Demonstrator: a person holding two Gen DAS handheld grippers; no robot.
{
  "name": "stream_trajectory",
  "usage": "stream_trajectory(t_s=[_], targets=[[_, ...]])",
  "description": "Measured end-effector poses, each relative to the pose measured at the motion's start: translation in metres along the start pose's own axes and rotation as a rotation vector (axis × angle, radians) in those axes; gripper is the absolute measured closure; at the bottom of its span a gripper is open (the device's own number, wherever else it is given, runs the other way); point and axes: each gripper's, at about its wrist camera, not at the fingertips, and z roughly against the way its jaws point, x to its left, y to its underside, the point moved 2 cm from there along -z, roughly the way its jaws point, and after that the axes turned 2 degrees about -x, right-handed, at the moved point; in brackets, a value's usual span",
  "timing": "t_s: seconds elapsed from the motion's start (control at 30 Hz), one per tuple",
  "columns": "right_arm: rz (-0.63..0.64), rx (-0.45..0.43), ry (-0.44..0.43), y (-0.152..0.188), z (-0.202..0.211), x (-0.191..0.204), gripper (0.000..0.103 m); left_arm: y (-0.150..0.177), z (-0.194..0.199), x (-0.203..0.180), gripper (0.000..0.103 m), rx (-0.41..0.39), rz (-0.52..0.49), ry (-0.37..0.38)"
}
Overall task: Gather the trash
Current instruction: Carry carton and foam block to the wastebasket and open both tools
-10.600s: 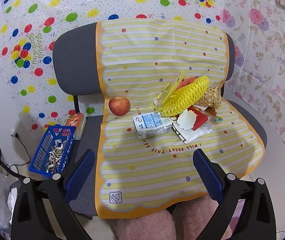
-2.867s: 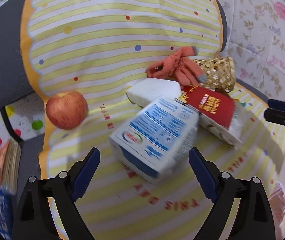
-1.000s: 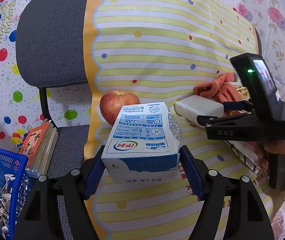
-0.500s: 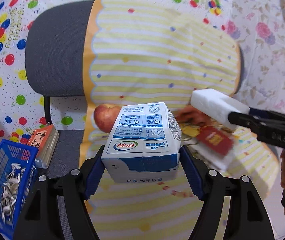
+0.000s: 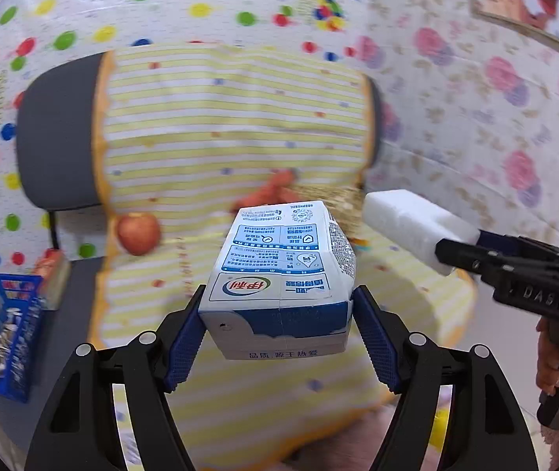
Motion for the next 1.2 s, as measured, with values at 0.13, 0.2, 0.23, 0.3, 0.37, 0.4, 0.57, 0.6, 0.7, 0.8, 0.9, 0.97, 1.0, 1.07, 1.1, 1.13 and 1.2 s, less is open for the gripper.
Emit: stream_trajectory(t_s=[0.13,0.2,0.23,0.3,0.37,0.4,0.57,0.6,0.7,0.8,0.9,0.97,1.0,1.07,1.1,1.13,1.2], targets=[[-0.035,-0.001,0.069,0.026,0.037,-0.019,0.041,0.011,0.008,-0.032,0.03,0.012,-0.033,0.075],[-0.052,0.0,0.107,0.04,0.054,-0.029,0.04,0.018,0.012,-0.049,0.03,0.017,-0.056,0.114],[-0.067,0.002,0.136,0.048,0.065,-0.036,0.04,0.021,0.014,-0.059,0.03,0.022,-0.068,0.135],[-0.089,0.005,0.173,0.06,0.08,-0.045,0.04,0.029,0.017,-0.076,0.03,0.033,-0.093,0.179],[-0.117,0.009,0.223,0.076,0.1,-0.056,0.04,0.037,0.02,-0.093,0.03,0.044,-0.118,0.22],[-0.126,0.011,0.243,0.082,0.107,-0.06,0.04,0.043,0.022,-0.105,0.03,0.049,-0.135,0.248],[-0.18,0.038,0.351,0.122,0.147,-0.08,0.04,0.066,0.024,-0.155,0.03,0.085,-0.203,0.369],[-0.193,0.046,0.364,0.129,0.152,-0.083,0.04,0.069,0.024,-0.163,0.03,0.093,-0.212,0.386],[-0.242,0.071,0.398,0.154,0.166,-0.095,0.04,0.082,0.023,-0.187,0.03,0.122,-0.244,0.441],[-0.282,0.098,0.417,0.171,0.172,-0.104,0.039,0.091,0.017,-0.206,0.03,0.16,-0.264,0.481],[-0.309,0.121,0.431,0.186,0.175,-0.114,0.039,0.099,0.011,-0.22,0.03,0.189,-0.289,0.508],[-0.322,0.134,0.438,0.193,0.175,-0.121,0.039,0.104,0.005,-0.23,0.03,0.214,-0.303,0.523],[-0.33,0.145,0.438,0.196,0.173,-0.124,0.038,0.106,0.003,-0.233,0.03,0.225,-0.305,0.529],[-0.34,0.16,0.427,0.2,0.17,-0.13,0.037,0.108,-0.004,-0.239,0.03,0.242,-0.31,0.531],[-0.343,0.163,0.426,0.202,0.168,-0.133,0.036,0.11,-0.01,-0.244,0.029,0.256,-0.312,0.537],[-0.346,0.166,0.425,0.203,0.165,-0.135,0.035,0.111,-0.013,-0.246,0.027,0.262,-0.312,0.533],[-0.353,0.18,0.421,0.208,0.158,-0.143,0.033,0.113,-0.025,-0.249,0.025,0.288,-0.305,0.529]])
